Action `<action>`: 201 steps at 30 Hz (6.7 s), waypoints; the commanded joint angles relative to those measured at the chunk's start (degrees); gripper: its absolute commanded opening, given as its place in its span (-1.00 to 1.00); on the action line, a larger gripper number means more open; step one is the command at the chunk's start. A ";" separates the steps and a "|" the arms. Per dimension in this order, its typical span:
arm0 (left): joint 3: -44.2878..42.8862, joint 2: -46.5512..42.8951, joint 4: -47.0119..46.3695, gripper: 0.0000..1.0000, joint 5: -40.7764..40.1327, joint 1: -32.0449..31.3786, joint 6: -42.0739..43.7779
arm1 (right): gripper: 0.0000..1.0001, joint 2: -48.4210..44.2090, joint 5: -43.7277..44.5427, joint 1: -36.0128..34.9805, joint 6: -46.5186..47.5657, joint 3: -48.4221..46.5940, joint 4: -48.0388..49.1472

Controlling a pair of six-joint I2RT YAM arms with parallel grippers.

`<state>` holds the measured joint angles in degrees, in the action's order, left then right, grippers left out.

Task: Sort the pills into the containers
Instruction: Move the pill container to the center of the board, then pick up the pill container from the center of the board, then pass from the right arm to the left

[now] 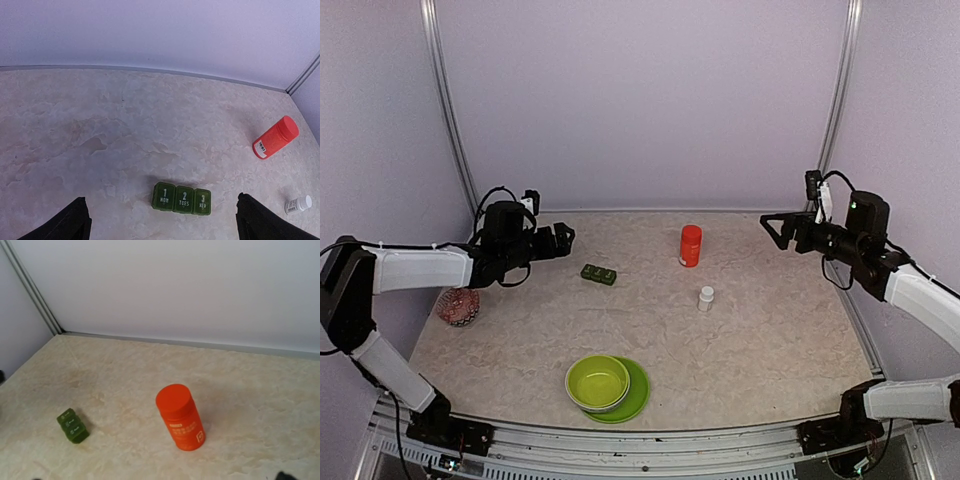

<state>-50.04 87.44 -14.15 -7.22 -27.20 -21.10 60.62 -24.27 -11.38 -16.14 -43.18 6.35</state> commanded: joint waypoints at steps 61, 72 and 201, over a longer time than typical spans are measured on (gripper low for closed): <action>-14.16 28.97 -1.89 0.94 31.43 -1.96 -3.02 | 1.00 6.33 2.24 -7.74 -0.74 -0.42 -1.34; -10.75 26.50 -4.66 0.95 30.43 -0.45 -6.38 | 1.00 13.38 -1.46 -13.32 5.41 -5.96 -3.00; 5.54 10.31 -22.23 0.20 47.97 -2.05 -22.86 | -0.22 49.59 16.19 -41.07 47.55 -32.74 -1.00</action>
<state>-45.36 100.09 -33.80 39.09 -28.82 -42.76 112.01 -11.00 -51.88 31.88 -76.93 2.92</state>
